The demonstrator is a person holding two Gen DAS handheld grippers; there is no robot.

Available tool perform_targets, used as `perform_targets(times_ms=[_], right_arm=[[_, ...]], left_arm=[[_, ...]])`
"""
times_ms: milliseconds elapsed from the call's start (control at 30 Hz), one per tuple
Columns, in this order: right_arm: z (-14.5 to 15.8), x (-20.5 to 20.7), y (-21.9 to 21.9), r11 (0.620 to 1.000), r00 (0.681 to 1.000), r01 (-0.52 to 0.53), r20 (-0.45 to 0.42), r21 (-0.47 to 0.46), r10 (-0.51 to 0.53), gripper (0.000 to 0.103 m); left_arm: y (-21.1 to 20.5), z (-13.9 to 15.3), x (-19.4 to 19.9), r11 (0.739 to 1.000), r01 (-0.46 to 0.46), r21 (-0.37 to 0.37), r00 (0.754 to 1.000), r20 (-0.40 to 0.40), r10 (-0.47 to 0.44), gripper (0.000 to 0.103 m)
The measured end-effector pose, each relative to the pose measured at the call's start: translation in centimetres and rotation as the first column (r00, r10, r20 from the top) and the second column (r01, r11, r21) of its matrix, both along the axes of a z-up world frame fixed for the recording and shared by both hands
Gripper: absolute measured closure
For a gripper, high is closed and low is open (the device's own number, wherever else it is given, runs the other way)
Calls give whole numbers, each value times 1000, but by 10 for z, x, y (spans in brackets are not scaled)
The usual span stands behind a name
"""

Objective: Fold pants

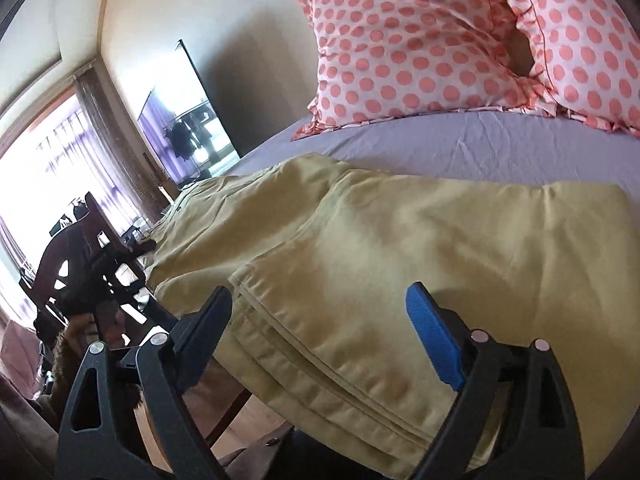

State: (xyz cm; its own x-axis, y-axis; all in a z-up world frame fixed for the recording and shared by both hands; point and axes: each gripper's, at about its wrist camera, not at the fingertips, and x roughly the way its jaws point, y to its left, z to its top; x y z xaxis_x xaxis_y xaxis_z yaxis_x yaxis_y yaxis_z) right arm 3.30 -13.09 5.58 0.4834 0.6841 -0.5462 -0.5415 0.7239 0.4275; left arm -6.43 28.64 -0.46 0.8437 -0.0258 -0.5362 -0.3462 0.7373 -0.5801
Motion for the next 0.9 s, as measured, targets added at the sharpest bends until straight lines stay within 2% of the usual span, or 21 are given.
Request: perform_targets(times_ms=[100, 167, 200, 300, 333, 400, 433, 500, 533, 633, 700, 733, 767, 800, 833, 867, 900], right_arm=[[-4, 4, -6, 1000, 1000, 19, -19, 19, -19, 11], [-5, 5, -9, 999, 999, 29, -27, 28, -28, 11], [-6, 5, -10, 999, 999, 31, -28, 33, -30, 11], [-5, 4, -14, 998, 999, 33, -24, 45, -32, 10], [-5, 3, -16, 998, 999, 35, -20, 49, -34, 10], [-3, 0, -21, 998, 999, 39, -9, 57, -39, 9], [-2, -2, -25, 997, 999, 45, -4, 64, -45, 8], [-1, -3, -36, 994, 998, 62, 6, 88, -63, 7], [-2, -3, -43, 992, 997, 73, 7, 104, -74, 7], [-8, 0, -56, 987, 996, 93, -12, 128, -92, 7], [-9, -1, -61, 986, 995, 96, -18, 139, -94, 7], [-9, -3, -63, 985, 996, 94, -13, 144, -93, 7], [-8, -6, -66, 985, 996, 94, -3, 145, -95, 7], [-8, -7, -68, 985, 995, 96, 2, 145, -97, 7], [-8, -9, -72, 984, 995, 101, 8, 147, -104, 7], [-8, -10, -75, 983, 994, 108, 10, 151, -111, 7], [-8, -11, -78, 981, 993, 116, 12, 156, -119, 7]], left_arm=[[19, 10, 3, 998, -65, -3, 998, 16, 65, 7], [34, 12, 5, 994, -109, -32, 994, 22, 109, 8], [46, 11, 9, 988, -147, -46, 989, 12, 147, 8], [66, 7, 18, 973, -226, -53, 973, -54, 223, 17], [70, 7, 18, 965, -255, -59, 965, -77, 251, 23], [74, 9, 15, 955, -293, -50, 949, -136, 285, 43], [75, 10, 14, 950, -312, -24, 936, -181, 303, 62], [73, 14, 7, 952, -305, 19, 937, -176, 303, 83], [70, 19, 6, 962, -272, 38, 953, -132, 274, 94], [59, 35, 11, 962, -257, 97, 958, -107, 267, 95], [56, 41, 16, 964, -246, 104, 961, -106, 257, 93], [58, 41, 21, 966, -240, 93, 960, -125, 250, 87], [60, 39, 25, 968, -240, 72, 956, -153, 249, 71], [60, 37, 28, 969, -238, 60, 955, -166, 245, 64], [59, 35, 32, 969, -239, 66, 952, -181, 247, 63], [56, 35, 35, 966, -242, 86, 949, -186, 254, 74], [52, 36, 40, 959, -247, 140, 942, -199, 271, 89]])
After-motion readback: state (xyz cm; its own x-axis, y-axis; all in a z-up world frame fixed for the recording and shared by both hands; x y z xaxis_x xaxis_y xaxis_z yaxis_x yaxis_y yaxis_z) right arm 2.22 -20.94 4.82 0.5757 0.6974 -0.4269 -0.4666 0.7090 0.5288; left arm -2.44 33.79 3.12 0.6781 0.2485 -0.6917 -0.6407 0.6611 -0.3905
